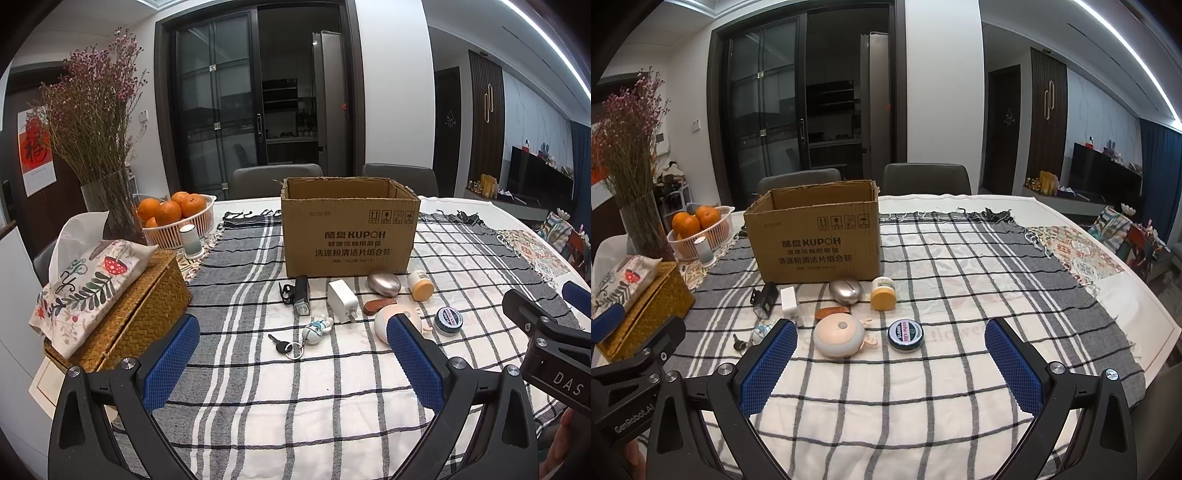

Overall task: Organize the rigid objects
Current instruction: 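Reach the right tool to the beige night light while the left tool reaches the figurine keychain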

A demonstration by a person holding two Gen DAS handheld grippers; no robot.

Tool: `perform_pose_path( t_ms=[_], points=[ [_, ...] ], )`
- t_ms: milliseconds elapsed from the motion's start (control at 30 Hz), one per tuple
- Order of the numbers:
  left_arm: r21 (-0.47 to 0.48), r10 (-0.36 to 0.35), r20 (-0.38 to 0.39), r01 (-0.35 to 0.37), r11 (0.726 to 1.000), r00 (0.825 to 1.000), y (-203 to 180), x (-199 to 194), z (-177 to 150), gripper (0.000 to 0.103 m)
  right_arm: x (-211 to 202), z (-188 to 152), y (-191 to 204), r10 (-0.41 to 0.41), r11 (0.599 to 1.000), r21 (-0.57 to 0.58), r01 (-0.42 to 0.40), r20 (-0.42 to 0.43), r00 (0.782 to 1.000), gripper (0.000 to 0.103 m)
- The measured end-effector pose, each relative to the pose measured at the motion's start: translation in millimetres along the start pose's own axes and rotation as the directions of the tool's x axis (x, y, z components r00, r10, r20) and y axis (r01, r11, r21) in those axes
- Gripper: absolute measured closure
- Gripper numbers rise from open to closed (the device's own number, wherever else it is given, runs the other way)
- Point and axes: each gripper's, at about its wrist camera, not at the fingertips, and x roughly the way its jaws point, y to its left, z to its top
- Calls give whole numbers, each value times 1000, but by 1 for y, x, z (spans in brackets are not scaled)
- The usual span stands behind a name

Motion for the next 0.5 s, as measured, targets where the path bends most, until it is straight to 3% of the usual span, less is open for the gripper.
perform_pose_path(
  t_ms=[500],
  points=[
    [87,-36,-45,39,995,998,3,37,-11,0,32,-11,18,50,998,-28,-52,-64,997,0]
  ],
)
